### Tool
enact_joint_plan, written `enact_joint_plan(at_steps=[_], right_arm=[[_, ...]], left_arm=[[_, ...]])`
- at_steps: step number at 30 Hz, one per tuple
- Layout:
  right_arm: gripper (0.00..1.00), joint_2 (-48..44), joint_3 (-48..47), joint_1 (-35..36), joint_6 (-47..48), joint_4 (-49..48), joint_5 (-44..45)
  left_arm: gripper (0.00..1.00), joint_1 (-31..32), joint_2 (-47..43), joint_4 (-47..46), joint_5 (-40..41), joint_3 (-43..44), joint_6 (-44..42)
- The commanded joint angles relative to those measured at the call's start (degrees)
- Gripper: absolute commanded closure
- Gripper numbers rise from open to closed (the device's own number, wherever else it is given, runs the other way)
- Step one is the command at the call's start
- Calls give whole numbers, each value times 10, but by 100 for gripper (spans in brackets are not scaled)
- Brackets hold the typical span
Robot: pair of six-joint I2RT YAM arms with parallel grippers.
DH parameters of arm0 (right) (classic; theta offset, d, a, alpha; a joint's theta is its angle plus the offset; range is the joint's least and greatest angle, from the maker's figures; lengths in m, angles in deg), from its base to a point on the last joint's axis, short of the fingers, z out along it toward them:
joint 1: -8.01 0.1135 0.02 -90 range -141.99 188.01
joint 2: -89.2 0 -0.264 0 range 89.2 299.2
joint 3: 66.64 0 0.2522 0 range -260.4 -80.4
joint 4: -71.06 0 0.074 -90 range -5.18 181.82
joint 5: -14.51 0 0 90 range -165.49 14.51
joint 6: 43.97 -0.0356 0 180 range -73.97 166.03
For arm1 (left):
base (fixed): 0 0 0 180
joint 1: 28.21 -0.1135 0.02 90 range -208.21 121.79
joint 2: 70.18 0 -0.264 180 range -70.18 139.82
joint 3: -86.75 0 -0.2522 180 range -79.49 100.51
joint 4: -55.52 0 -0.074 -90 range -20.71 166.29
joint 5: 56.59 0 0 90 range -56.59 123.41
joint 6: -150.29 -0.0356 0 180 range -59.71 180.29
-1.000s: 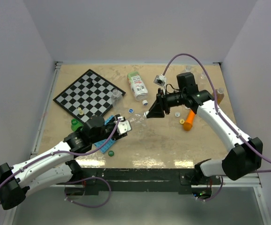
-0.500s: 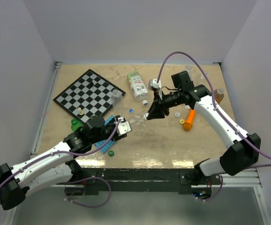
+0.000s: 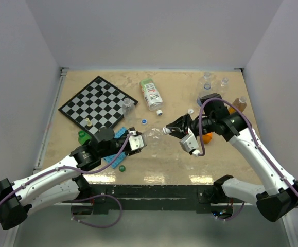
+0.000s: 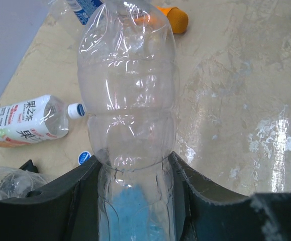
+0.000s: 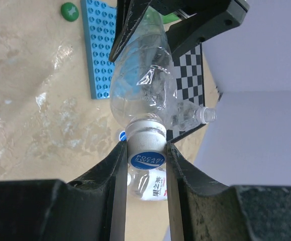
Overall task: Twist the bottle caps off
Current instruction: Unscrew the bottle cap from the plastic bottle.
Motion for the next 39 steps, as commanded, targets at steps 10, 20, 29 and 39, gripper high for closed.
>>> enact_joint_plan(at_steps=[10, 20, 29, 39], right_arm=[[100, -14, 30, -9, 105, 14, 6], [99, -17, 34, -11, 52, -10, 4], [44, -27, 30, -15, -38, -31, -3], [2, -70, 46, -27, -177, -65, 44]], left_arm=[[99, -12, -4, 26, 33, 1, 8], [99, -12, -6, 28, 32, 1, 9], [99, -12, -7, 28, 32, 1, 9], [99, -12, -8, 27, 32, 1, 8]])
